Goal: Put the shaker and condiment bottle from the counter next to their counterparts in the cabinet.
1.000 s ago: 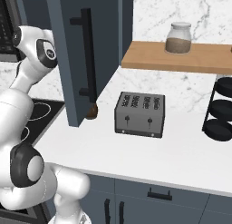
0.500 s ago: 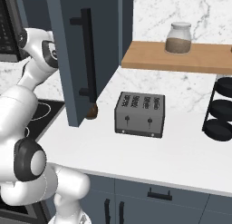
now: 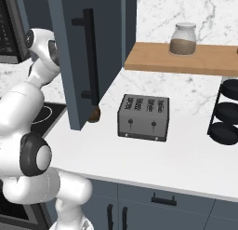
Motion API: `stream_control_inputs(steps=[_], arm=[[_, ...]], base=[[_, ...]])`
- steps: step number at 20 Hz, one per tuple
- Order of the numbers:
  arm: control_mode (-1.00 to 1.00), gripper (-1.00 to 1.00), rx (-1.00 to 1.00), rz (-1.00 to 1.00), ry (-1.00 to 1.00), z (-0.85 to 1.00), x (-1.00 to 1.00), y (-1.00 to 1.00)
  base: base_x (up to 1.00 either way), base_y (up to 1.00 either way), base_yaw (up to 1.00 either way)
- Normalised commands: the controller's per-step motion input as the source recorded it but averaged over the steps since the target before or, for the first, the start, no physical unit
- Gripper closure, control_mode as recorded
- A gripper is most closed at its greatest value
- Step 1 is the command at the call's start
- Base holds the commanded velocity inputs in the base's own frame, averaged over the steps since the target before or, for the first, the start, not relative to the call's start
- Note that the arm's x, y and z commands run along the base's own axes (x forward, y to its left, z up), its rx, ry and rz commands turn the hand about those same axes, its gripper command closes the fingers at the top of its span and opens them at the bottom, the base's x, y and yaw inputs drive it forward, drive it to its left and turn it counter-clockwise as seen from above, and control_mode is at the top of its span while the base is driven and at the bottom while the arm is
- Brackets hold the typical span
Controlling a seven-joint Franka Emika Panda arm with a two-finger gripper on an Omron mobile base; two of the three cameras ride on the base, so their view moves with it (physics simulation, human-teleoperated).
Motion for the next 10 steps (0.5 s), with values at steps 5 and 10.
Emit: stream_control_inputs(steps=[5,10], arm=[[-1.00,1.00,0.00,0.00,0.00,-0.01,0.27,0.00],[-1.00,1.00,0.00,0.00,0.00,-0.03,0.24,0.00]], base=[[0.00,0.00,0.00],[0.00,0.00,0.00]])
